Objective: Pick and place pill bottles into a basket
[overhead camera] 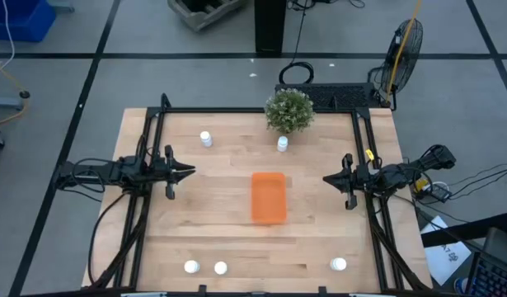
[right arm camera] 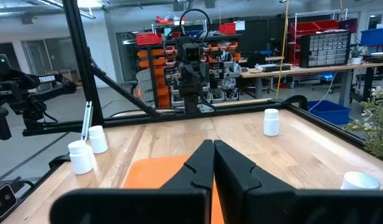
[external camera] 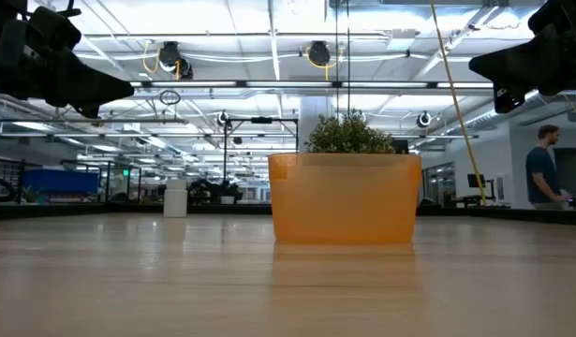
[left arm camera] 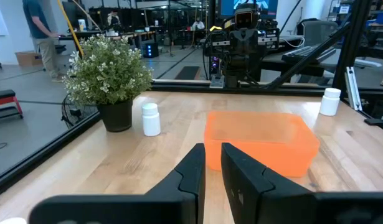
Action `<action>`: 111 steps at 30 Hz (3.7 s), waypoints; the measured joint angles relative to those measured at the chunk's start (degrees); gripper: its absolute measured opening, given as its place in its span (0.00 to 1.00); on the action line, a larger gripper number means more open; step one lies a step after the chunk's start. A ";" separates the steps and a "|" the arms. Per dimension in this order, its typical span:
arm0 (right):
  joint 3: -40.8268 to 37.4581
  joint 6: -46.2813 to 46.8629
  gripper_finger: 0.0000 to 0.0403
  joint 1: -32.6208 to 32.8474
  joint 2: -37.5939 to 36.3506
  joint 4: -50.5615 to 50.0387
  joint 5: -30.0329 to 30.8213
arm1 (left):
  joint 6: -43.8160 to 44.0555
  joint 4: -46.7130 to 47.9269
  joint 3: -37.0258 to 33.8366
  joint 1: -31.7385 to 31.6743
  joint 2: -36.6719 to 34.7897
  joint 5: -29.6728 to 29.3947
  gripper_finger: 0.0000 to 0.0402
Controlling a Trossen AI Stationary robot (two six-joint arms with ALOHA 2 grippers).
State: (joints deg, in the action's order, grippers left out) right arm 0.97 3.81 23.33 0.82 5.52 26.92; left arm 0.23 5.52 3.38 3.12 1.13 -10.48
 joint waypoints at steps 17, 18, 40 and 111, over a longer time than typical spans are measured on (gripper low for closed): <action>0.00 2.34 0.01 -0.09 0.09 5.53 7.34 | 0.00 0.02 0.00 0.00 0.00 0.02 0.14; 0.00 2.78 0.01 -0.09 0.15 6.37 7.83 | 0.00 0.00 0.02 0.02 0.00 0.02 0.14; 4.93 5.49 0.00 3.41 11.11 16.28 -0.22 | 0.00 -0.04 0.00 0.02 0.00 0.00 0.14; 55.32 88.50 0.68 34.54 87.51 -43.00 -25.59 | 0.00 -0.13 0.01 0.00 0.00 0.00 0.14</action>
State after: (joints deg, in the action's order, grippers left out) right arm 56.29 92.31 57.87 88.33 -37.48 1.33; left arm 0.23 5.39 3.38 3.12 1.13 -10.48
